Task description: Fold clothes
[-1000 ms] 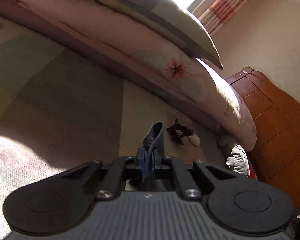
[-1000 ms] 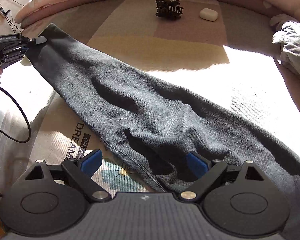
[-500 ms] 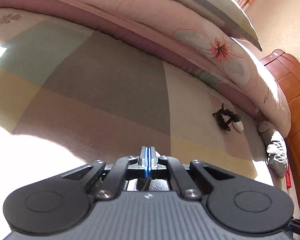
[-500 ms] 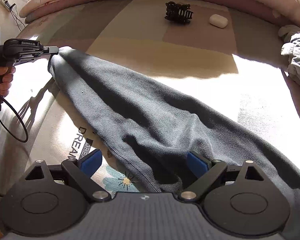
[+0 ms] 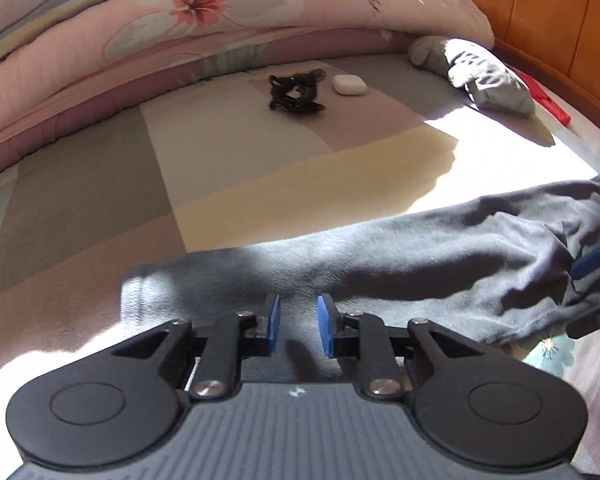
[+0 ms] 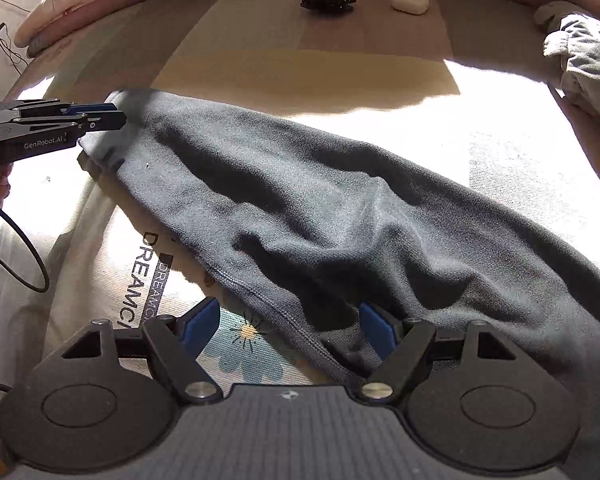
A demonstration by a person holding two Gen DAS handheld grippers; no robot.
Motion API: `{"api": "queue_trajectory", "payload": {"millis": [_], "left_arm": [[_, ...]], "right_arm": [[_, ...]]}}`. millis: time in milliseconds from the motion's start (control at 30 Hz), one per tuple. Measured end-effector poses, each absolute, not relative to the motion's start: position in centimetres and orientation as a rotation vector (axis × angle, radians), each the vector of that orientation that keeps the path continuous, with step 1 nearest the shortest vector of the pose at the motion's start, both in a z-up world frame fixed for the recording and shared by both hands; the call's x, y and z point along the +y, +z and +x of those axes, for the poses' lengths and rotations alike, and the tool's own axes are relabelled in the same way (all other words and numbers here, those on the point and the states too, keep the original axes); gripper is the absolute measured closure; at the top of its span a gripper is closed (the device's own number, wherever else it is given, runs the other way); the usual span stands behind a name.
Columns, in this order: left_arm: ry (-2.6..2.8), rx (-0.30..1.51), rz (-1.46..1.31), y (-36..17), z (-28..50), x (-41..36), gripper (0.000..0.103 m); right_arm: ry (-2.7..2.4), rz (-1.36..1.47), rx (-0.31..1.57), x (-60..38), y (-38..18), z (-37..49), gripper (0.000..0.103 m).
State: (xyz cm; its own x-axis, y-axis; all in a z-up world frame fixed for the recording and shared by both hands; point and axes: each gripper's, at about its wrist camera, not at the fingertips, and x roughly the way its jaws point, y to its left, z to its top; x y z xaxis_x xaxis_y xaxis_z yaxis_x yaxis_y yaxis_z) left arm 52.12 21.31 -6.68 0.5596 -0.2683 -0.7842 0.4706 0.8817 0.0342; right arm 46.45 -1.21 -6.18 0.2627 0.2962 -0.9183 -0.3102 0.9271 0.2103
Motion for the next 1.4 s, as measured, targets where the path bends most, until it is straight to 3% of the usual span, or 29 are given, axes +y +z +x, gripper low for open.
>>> {"api": "queue_trajectory", "payload": {"millis": [133,200,267,367,567,733,800,900,1033,1400], "left_arm": [[-0.439,0.894,0.356,-8.1,50.6,20.3,0.076],[-0.393,0.893,0.397,-8.1,50.2,21.3,0.058],[-0.346,0.926,0.394,-7.7,50.5,22.5,0.052],[-0.334,0.937,0.387,-6.2,50.7,23.0,0.057],[-0.500,0.873,0.346,-5.3,51.0,19.2,0.056],[-0.654,0.870,0.405,-7.0,49.7,15.6,0.054],[-0.637,0.888,0.431,-7.6,49.1,16.0,0.052],[-0.554,0.960,0.392,-7.9,48.9,18.3,0.046],[-0.496,1.000,0.432,-6.3,48.7,19.4,0.052],[-0.647,0.878,0.456,-6.3,49.1,10.3,0.047]], "right_arm": [[0.404,0.007,1.264,-0.3,-8.3,46.0,0.020],[0.417,0.025,1.288,0.8,-8.9,45.7,0.010],[0.504,0.069,1.329,2.1,-8.8,45.1,0.010],[0.617,0.134,1.378,3.2,-8.5,44.4,0.022],[0.498,0.022,1.189,1.5,-6.9,45.3,0.022],[0.500,-0.134,1.075,2.9,-8.8,46.1,0.021],[0.479,-0.124,1.077,3.7,-9.6,46.0,0.010],[0.559,-0.009,1.168,5.3,-9.3,44.9,0.005],[0.666,0.049,1.218,5.9,-8.6,44.3,0.014],[0.009,-0.039,1.101,-7.8,-6.2,44.2,0.014]]}}
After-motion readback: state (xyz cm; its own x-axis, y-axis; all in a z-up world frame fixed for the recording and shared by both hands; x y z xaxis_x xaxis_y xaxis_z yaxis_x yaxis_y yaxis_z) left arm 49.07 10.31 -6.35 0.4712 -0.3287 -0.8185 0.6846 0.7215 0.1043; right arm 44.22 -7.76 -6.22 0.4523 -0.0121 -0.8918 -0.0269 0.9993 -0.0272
